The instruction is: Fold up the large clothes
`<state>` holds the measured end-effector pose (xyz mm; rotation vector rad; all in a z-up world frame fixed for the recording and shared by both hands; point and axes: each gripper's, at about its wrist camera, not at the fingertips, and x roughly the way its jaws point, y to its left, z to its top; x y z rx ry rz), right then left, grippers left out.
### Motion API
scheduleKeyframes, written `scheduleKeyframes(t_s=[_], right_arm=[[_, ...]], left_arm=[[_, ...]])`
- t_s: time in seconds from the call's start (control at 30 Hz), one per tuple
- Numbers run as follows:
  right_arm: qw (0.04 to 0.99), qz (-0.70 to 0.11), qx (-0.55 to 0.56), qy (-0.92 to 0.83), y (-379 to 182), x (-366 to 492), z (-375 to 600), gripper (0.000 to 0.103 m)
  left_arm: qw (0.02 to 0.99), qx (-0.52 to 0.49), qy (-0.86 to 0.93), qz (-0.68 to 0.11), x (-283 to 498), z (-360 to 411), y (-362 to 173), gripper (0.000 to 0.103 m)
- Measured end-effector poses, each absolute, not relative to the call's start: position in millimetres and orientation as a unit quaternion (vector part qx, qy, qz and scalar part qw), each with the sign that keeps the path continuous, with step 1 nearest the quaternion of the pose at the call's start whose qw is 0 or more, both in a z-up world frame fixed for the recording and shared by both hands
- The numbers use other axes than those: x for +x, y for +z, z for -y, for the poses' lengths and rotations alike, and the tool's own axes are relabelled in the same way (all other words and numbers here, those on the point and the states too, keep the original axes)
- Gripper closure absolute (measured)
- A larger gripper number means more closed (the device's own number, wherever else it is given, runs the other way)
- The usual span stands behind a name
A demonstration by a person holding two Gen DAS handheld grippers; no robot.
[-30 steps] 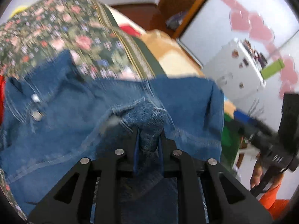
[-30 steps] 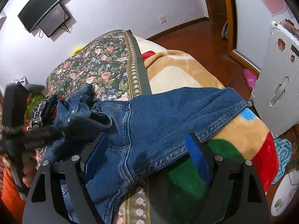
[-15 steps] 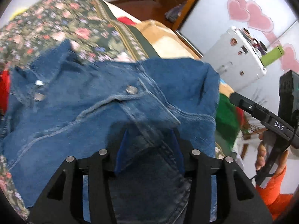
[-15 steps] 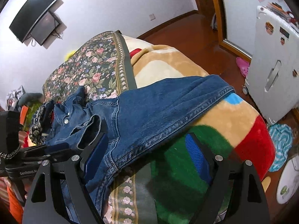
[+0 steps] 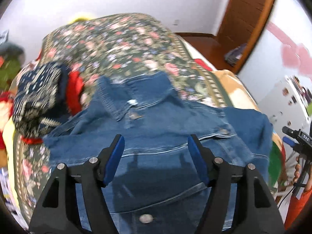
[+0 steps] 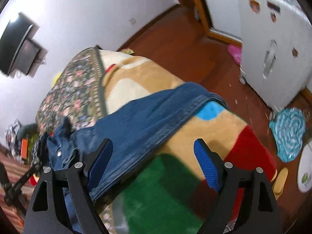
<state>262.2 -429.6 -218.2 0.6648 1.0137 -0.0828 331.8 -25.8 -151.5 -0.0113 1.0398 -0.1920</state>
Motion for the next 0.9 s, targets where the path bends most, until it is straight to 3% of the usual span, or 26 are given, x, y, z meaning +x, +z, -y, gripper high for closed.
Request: scheduleKeyframes(t_s=[0.27, 0.3, 0.4, 0.53, 0.7, 0.9], right_arm=[[0.802, -0.472, 0.36, -0.067, -256.1, 285.0, 457.2, 0.021], [0.801, -0.469, 0.367, -0.067, -258.6, 287.9, 459.5, 0.024], [0.799, -0.451, 0.389, -0.081, -267.0, 294.4, 468.7, 0.054], [0.776, -0.437, 0.443, -0.108, -285.1, 296.8, 482.8, 0.077], [0.79, -0.422, 0.429, -0.115, -269.5, 292.7, 478.1, 0.088], [0.845, -0.38, 0.365, -0.095, -208.9, 289.8, 460.8, 0.09]], left_arm=[[0.858, -0.037, -0.039, -0.512, 321.5, -21.5, -177.7, 0.037], [0.855, -0.045, -0.036, -0.515, 320.4, -25.6, -181.2, 0.037], [0.849, -0.059, -0.03, -0.524, 317.9, -33.4, -190.4, 0.037], [0.844, -0.061, -0.02, -0.533, 316.1, -37.8, -198.1, 0.037], [0.847, -0.06, -0.02, -0.528, 310.9, -39.3, -196.7, 0.037], [0.853, -0.064, -0.026, -0.517, 304.7, -42.5, -187.2, 0.037]])
